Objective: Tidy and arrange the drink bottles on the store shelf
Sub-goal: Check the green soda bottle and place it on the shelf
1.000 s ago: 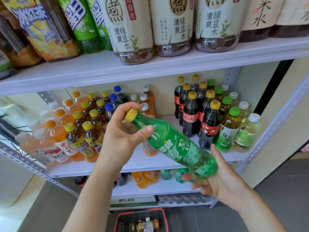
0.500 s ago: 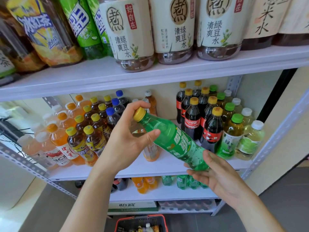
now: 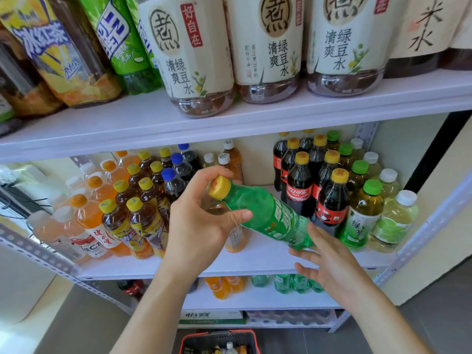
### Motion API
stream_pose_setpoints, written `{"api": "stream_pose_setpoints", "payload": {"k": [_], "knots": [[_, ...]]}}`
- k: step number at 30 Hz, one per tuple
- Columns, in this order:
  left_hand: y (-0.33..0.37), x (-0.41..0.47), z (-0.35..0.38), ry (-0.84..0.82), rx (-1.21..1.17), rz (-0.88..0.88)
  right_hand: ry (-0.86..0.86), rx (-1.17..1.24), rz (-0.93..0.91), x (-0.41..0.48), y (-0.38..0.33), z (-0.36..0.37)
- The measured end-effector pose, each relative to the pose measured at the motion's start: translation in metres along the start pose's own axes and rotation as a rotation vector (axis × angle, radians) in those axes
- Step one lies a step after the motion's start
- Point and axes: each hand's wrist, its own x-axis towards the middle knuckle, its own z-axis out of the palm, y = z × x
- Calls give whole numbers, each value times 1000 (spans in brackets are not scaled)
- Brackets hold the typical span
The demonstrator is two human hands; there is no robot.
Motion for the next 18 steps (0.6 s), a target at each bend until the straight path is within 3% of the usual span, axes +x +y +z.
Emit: {"api": "stream_pose_setpoints", "payload": {"k": [5,10,15,18], "knots": [[-13,13,16,-8,324,129,16,-405,-183,15,-5,-2],[-43,58,35,-80,641,181,78,-863,-546,30,-25,3],[-77,111,62,-228,926,165,122,-1009,-817,44,-52,15],[-91,139,80,-262,1033,140,170,-1237,-997,51,-68,19]]}}
